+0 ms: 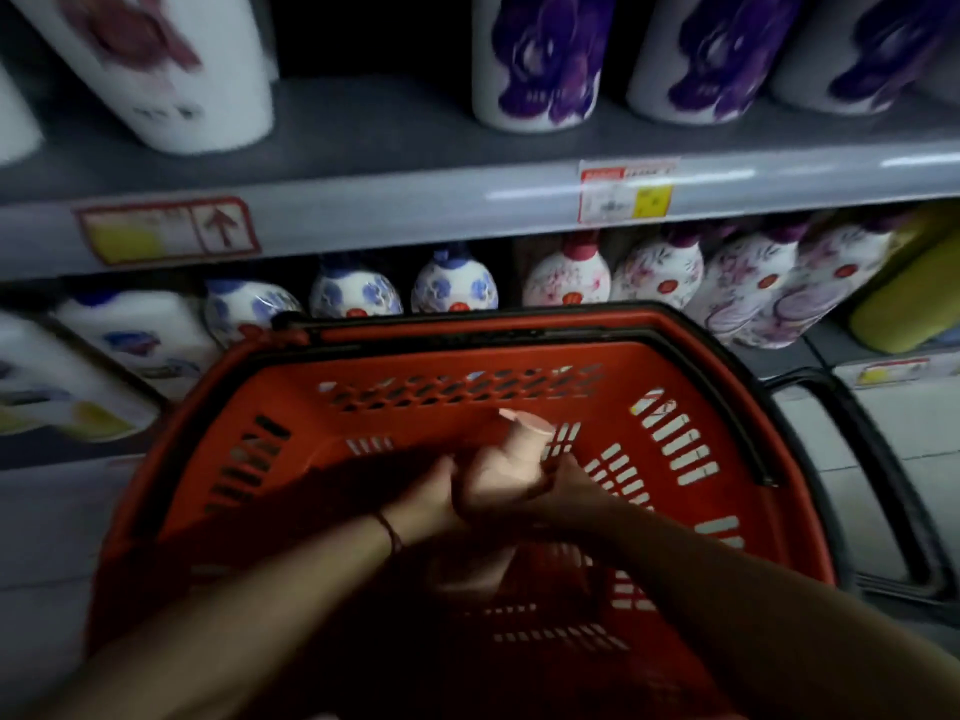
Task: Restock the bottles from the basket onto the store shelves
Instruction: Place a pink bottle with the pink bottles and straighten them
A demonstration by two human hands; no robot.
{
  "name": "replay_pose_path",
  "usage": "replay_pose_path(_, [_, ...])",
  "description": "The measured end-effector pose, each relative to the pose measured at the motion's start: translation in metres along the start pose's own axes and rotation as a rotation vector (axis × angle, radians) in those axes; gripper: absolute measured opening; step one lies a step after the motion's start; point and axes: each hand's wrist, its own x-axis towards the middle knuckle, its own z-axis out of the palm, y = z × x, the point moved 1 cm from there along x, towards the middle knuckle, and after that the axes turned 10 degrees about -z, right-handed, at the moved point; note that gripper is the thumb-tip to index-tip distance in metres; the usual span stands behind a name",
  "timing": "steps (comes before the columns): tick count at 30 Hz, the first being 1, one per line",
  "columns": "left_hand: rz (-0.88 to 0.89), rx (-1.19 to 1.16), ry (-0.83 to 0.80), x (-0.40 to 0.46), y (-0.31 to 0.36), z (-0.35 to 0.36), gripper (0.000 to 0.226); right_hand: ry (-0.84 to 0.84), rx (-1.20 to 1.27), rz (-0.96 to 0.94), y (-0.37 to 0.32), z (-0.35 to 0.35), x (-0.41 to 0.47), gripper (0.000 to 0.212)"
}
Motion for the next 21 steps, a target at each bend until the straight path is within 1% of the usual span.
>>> replay_pose_path(1, [0.042,-0.028,0.028,-0.012,0.009,-0.011,0.049,-0.001,0.043,-0.065,-0.014,-0.005,-0.009,0.066])
replay_pose_path(4, [0.186,-0.154,0.100,-0.056,0.045,-0.050,0.072,0.091,0.078,-0.244,-0.070,-0.022,-0.048,0.074])
replay_pose_path(5, [0.227,-0.220,0.135,-0.073,0.058,-0.061,0.074,0.131,0.088,-0.307,-0.091,-0.026,-0.062,0.073])
replay_pose_path(6, [0.267,-0.284,0.175,-0.096,0.073,-0.074,0.075,0.148,0.080,-0.371,-0.112,-0.029,-0.078,0.068])
replay_pose_path(9, [0.345,-0.433,0.255,-0.150,0.115,-0.101,0.067,0.160,0.095,-0.496,-0.173,-0.035,-0.117,0.051])
replay_pose_path(11, [0.410,-0.506,0.307,-0.185,0.138,-0.118,0.053,0.142,0.057,-0.575,-0.211,-0.040,-0.146,0.049])
replay_pose_path(13, [0.463,-0.558,0.356,-0.218,0.161,-0.134,0.045,0.143,-0.043,-0.667,-0.243,-0.044,-0.172,0.054])
replay_pose_path(16, [0.576,-0.652,0.426,-0.261,0.193,-0.163,0.041,0.152,-0.212,-0.803,-0.288,-0.051,-0.203,0.064])
replay_pose_path(18, [0.657,-0.668,0.445,-0.288,0.215,-0.183,0.038,0.158,-0.224,-0.888,-0.321,-0.056,-0.223,0.068])
replay_pose_path(21, [0.794,-0.695,0.491,-0.317,0.251,-0.216,0.041,0.195,-0.209,-0.990,-0.379,-0.072,-0.244,0.071])
